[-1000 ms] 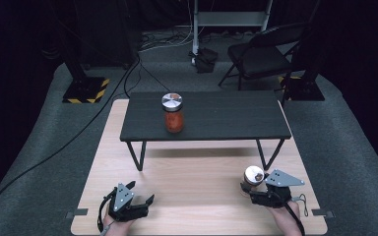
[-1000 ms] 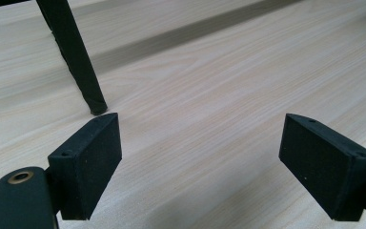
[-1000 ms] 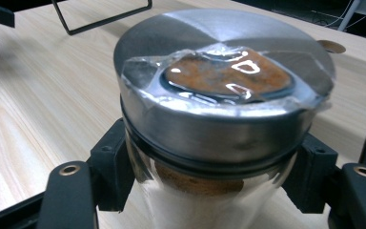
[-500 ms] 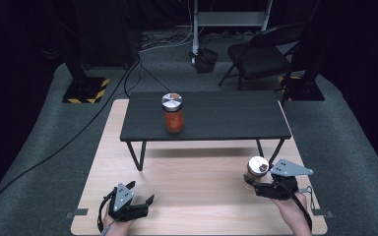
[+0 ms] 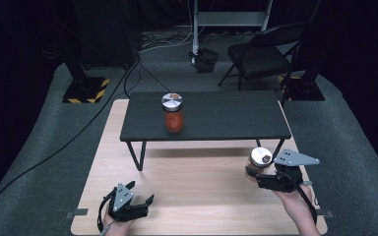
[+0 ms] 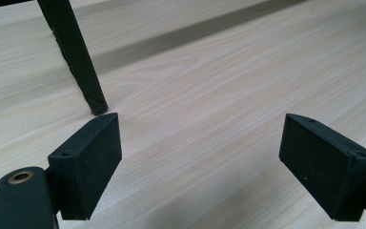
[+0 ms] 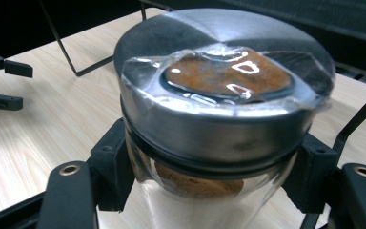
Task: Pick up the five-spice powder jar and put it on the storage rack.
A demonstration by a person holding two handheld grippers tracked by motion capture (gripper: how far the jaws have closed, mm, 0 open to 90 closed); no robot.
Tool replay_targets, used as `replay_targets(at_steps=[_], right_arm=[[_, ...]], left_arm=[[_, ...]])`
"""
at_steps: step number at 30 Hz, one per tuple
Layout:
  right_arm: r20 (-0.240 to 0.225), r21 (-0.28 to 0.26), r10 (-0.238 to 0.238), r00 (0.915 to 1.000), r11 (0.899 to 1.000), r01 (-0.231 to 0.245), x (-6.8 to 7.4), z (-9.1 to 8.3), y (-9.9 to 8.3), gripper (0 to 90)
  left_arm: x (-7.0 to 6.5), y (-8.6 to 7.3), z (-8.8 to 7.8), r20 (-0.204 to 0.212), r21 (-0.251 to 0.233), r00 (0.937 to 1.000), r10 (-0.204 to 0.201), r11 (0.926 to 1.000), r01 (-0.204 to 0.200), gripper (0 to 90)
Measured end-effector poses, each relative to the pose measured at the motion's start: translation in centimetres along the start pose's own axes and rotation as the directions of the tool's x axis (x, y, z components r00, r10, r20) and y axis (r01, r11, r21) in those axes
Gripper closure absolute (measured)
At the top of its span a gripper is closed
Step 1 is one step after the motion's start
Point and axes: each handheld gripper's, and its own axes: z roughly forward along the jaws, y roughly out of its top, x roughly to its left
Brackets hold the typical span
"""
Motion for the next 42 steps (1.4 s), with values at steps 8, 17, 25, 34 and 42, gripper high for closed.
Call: replay_targets(at_steps=[8,17,25,34,42], right_arm=[[-0.004,-0.017,0.004,1.0000,1.000,-0.004,-0.3,-0.6,1.5,30.5],[0.005,-0.038,-0.015,0.9999,0.999,0.015,-0.4,-1.5,3.8,30.5],[0.013,-0.051,-0.033,0.9994,0.998,0.034,-0.4,-1.9,5.8,30.5],[0.018,-0.068,-0.024,0.9995,0.997,0.025,-0.9,-1.8,7.8,30.5],[0.042,-0.070,-0.026,0.9988,0.997,0.029,-1.1,-1.0,9.5,30.5]], left_arm=[[0.0,0.0,0.0,0.000,0.000,1.0000,-0.001,1.0000,0.001,14.2],[0.0,0.0,0.0,-0.001,-0.001,1.0000,-0.003,1.0000,0.003,14.1],[0.0,0.0,0.0,0.000,0.002,1.0000,-0.004,1.0000,0.004,14.1],[0.1,0.1,0.0,0.002,0.003,1.0000,-0.005,1.0000,0.005,14.2],[0.1,0.1,0.0,0.002,0.004,1.0000,-0.006,1.0000,0.006,14.2]])
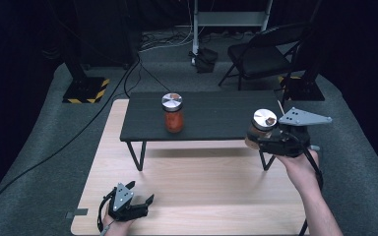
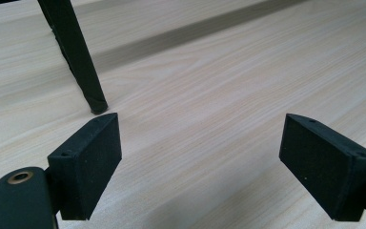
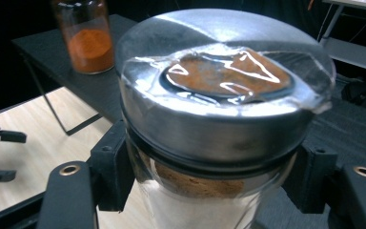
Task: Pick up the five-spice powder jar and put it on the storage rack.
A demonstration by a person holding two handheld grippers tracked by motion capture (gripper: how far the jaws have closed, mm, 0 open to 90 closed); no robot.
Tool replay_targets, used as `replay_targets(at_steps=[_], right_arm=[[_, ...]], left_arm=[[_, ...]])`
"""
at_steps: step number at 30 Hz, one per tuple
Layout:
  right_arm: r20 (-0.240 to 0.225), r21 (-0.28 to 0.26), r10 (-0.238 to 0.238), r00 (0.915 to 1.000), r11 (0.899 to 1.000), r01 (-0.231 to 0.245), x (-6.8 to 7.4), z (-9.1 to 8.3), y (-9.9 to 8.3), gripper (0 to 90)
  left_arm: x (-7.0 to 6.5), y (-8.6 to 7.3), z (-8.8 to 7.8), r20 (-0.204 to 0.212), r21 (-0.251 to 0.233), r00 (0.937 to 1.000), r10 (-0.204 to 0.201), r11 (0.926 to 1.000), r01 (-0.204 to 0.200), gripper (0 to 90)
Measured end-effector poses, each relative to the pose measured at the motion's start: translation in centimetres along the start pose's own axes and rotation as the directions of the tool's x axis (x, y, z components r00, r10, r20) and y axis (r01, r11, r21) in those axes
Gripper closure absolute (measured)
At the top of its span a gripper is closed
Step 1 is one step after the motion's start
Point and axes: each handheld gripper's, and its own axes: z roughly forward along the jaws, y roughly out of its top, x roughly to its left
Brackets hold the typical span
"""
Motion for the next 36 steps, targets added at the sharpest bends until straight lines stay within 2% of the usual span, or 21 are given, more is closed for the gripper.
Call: replay_targets(at_steps=[11,19,27,36], right_arm=[[0.048,0.020,0.021,0.9986,1.000,-0.022,-0.7,2.8,1.9,30.5],[0.069,0.016,0.036,0.9969,0.999,-0.037,-1.1,4.6,2.4,30.4],[0.100,0.039,0.036,0.9943,0.998,-0.040,-0.9,6.5,3.2,30.4],[0.103,0.052,0.047,0.9935,0.997,-0.052,-1.0,7.4,3.1,30.3]], left_arm=[[0.0,0.0,0.0,0.002,-0.001,1.0000,-0.001,1.0000,0.001,14.2],[0.0,0.0,0.0,0.002,-0.002,1.0000,-0.001,1.0000,0.001,14.2],[0.1,-0.1,0.0,0.003,-0.006,1.0000,-0.004,1.0000,0.004,14.2],[0.1,-0.1,-0.1,0.004,-0.007,1.0000,-0.007,1.0000,0.007,14.1]])
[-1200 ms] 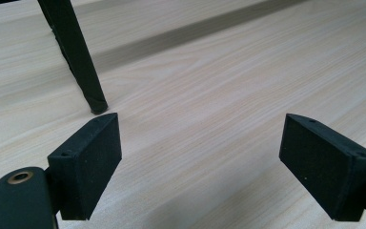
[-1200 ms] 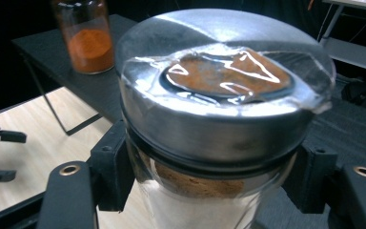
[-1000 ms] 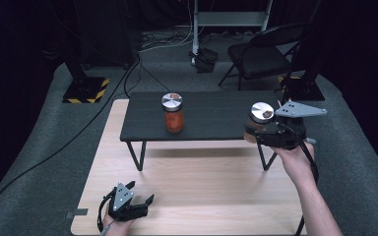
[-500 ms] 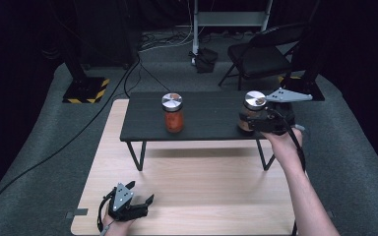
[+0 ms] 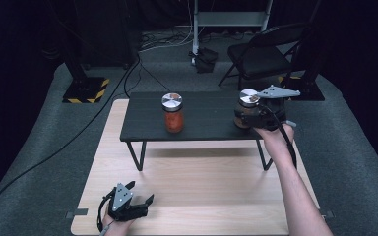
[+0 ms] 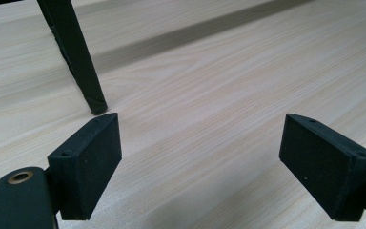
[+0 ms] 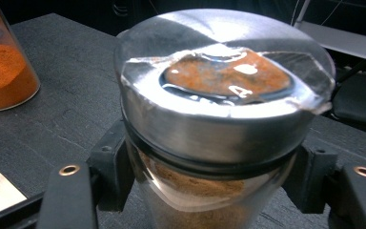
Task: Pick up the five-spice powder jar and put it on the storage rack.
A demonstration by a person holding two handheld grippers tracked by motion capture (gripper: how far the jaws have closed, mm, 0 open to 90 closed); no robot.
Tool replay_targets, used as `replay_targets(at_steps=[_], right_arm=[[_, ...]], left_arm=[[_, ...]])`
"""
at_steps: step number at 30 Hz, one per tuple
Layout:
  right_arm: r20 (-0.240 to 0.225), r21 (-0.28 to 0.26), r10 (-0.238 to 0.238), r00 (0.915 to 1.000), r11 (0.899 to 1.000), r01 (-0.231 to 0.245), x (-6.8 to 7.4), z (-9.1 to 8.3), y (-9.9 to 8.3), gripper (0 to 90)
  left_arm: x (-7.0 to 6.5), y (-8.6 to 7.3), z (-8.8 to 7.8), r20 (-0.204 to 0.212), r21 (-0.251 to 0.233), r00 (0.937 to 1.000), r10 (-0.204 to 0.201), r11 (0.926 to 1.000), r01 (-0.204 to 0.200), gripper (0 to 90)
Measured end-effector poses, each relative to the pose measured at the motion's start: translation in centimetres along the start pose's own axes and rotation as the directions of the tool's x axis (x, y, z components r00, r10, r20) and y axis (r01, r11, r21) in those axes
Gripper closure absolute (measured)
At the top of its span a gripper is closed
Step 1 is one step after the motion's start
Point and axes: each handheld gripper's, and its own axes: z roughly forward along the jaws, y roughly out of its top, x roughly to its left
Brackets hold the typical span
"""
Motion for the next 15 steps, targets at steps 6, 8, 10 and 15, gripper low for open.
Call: replay_targets(at_steps=[6,8,10,15], right_arm=[[-0.002,-0.001,0.011,0.9999,1.000,-0.011,-0.36,0.37,-0.27,30.3],[-0.007,-0.005,0.015,0.9999,1.000,-0.015,-0.55,0.38,-0.39,30.2],[-0.002,-0.009,0.012,0.9999,1.000,-0.012,-0.51,0.35,-0.57,28.8],[-0.002,-0.019,0.006,1.0000,1.000,-0.006,-0.74,-0.05,-1.00,18.0]], left_arm=[[0.06,-0.01,0.00,0.001,0.000,1.0000,-0.002,1.0000,0.002,14.1],[0.09,-0.01,-0.01,0.002,-0.001,1.0000,-0.003,1.0000,0.003,14.2],[0.05,-0.02,0.00,0.001,-0.001,1.0000,-0.002,1.0000,0.002,14.1],[0.05,-0.02,0.00,0.001,-0.001,1.0000,-0.003,1.0000,0.003,14.2]])
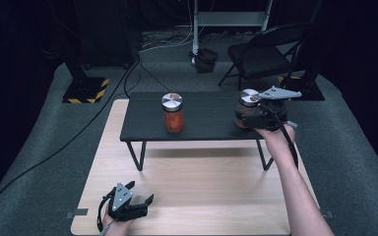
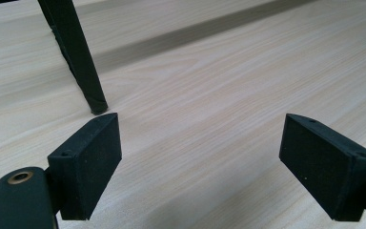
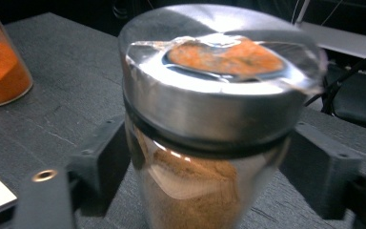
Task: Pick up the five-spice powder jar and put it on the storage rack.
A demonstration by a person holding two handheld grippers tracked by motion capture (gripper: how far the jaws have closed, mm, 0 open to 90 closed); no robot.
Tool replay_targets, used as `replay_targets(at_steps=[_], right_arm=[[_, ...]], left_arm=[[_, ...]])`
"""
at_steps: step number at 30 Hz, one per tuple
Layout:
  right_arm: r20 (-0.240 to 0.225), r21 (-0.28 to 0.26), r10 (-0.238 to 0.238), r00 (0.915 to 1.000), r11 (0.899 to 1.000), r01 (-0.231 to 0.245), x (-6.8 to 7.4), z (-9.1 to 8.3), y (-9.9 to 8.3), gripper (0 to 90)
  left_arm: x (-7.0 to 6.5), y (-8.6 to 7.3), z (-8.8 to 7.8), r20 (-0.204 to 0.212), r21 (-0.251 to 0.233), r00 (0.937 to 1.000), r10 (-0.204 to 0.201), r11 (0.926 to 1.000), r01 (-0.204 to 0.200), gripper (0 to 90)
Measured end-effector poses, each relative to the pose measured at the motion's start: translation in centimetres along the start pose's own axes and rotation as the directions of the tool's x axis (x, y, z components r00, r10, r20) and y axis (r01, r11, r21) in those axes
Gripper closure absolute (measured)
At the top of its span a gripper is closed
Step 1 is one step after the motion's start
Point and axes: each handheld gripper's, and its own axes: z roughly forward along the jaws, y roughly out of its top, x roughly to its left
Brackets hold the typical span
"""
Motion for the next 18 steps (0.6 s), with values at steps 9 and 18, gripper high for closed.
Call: replay_targets(at_steps=[9,18], right_arm=[[-0.015,-0.074,-0.020,0.9997,0.997,0.019,-0.9,-2.5,-3.2,11.4],[-0.024,-0.142,-0.047,0.9986,0.989,0.043,-1.1,-5.4,-7.7,10.4]], left_arm=[[-0.1,0.0,0.0,-0.004,0.002,1.0000,0.004,1.0000,-0.004,14.1],[-0.1,0.0,0.0,-0.005,0.002,1.0000,0.004,1.0000,-0.004,14.1]])
